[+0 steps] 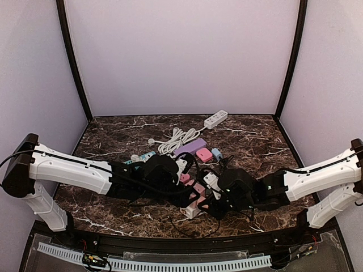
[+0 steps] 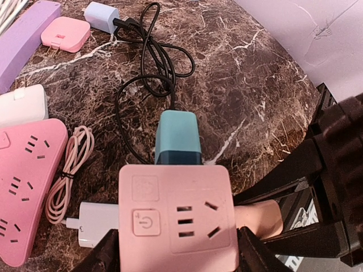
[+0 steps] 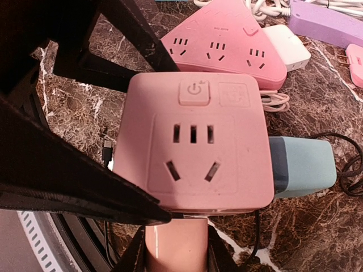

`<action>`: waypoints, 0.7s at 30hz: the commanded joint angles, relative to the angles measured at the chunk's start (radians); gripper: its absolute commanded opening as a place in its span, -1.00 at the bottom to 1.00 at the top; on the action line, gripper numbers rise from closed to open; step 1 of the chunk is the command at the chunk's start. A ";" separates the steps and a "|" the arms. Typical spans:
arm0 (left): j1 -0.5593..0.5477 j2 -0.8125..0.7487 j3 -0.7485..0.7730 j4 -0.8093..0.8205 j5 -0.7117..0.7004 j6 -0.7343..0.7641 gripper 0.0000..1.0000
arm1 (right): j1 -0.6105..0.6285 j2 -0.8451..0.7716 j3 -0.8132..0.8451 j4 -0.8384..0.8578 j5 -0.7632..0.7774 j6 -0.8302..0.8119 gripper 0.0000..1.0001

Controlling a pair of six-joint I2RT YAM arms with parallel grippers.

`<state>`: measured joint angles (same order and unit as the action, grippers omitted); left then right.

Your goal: Pull the plug off the socket

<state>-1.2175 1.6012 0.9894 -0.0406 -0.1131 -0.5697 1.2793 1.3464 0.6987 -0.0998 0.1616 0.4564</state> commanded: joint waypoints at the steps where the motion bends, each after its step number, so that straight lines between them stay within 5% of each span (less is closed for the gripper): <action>1: 0.020 -0.011 -0.065 -0.194 -0.039 -0.004 -0.54 | 0.027 -0.044 -0.001 0.044 0.135 0.031 -1.00; 21: 0.049 -0.022 -0.093 -0.172 0.009 0.009 -0.60 | 0.059 0.016 0.014 0.012 0.200 0.062 -1.00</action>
<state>-1.1954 1.5700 0.9501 -0.0235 -0.0746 -0.5800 1.3506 1.3838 0.6952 -0.0441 0.3000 0.4957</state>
